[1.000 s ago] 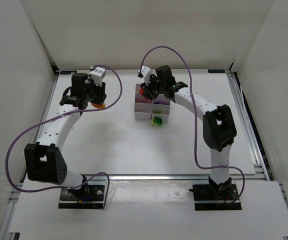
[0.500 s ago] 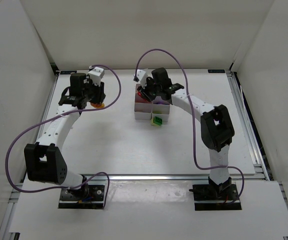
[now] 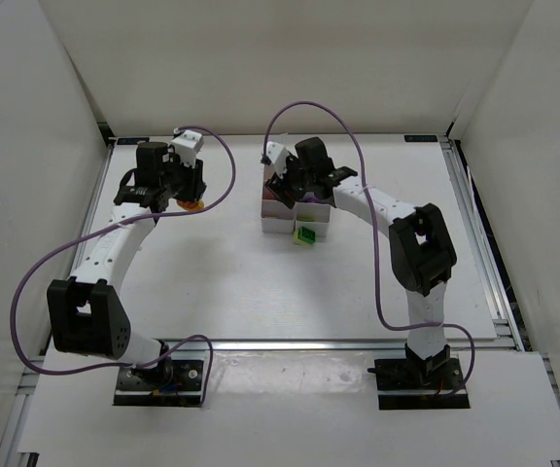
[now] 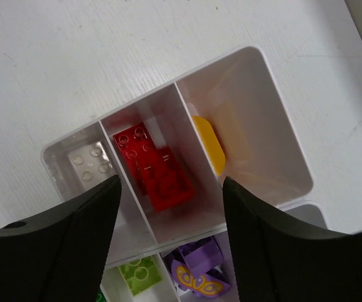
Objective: Sort the legos into containers by color
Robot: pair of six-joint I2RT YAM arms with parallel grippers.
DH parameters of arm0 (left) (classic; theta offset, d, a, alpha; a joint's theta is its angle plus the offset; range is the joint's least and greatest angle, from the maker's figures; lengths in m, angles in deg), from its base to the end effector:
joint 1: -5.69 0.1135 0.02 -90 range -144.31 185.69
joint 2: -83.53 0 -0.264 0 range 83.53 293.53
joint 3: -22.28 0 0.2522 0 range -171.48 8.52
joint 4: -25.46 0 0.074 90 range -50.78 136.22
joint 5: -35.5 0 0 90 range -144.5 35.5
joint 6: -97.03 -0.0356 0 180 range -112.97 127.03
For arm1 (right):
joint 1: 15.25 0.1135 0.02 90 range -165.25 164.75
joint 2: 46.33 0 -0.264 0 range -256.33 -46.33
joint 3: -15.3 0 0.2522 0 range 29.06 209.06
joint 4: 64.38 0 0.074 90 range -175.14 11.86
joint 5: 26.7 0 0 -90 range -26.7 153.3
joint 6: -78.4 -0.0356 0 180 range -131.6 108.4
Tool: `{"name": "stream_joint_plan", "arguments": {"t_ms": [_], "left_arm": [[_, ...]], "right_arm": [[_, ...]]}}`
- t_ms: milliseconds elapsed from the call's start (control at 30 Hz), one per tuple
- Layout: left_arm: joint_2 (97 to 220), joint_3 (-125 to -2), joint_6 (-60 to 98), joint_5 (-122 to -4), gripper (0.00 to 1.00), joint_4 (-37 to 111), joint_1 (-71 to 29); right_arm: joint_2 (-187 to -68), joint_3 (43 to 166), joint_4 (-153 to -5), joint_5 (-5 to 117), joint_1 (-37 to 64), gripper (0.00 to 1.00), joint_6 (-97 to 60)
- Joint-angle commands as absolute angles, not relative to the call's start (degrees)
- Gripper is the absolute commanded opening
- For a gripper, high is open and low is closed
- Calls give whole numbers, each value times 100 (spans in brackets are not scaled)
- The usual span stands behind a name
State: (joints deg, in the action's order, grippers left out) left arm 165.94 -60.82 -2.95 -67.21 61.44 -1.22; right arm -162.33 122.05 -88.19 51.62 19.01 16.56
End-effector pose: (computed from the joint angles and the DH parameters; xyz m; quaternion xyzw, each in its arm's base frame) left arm 0.3227 -0.0470 0.3154 0.1799 0.8657 -0.0860 0.4591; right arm 0.3893 0.2739 0.2509 -0.4946 0.7228 0.1146 0.4688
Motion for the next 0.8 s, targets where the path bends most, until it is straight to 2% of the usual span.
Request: {"name": "stream_joint_plan", "arguments": {"t_ms": [0, 133, 267, 433, 467, 600, 767], "left_arm": [[16483, -6101, -220, -6830, 10, 6040, -99], [16404, -6057, -168, -6839, 10, 6023, -116], [16211, -6004, 95, -7005, 10, 5733, -107], [16140, -6170, 946, -7304, 10, 5512, -64], [16175, -6284, 1105, -7322, 10, 5513, -29], [16315, -6671, 2438, -6902, 10, 5652, 86], [16518, -7154, 3426, -6005, 10, 5985, 86]], "right_arm": [[-15892, 12108, -8623, 5197, 1929, 70, 1661], [-15751, 12073, -8614, 5100, 1929, 70, 1574], [-15461, 12143, -8579, 5065, 1929, 63, 1091], [-14890, 12213, -8596, 4337, 1552, 64, -837], [-14837, 12205, -8640, 3848, 1455, 64, -1087], [-14626, 12056, -8526, 2886, 1243, 69, -2301], [-14573, 11879, -8193, 3042, 1331, 68, -3198]]}}
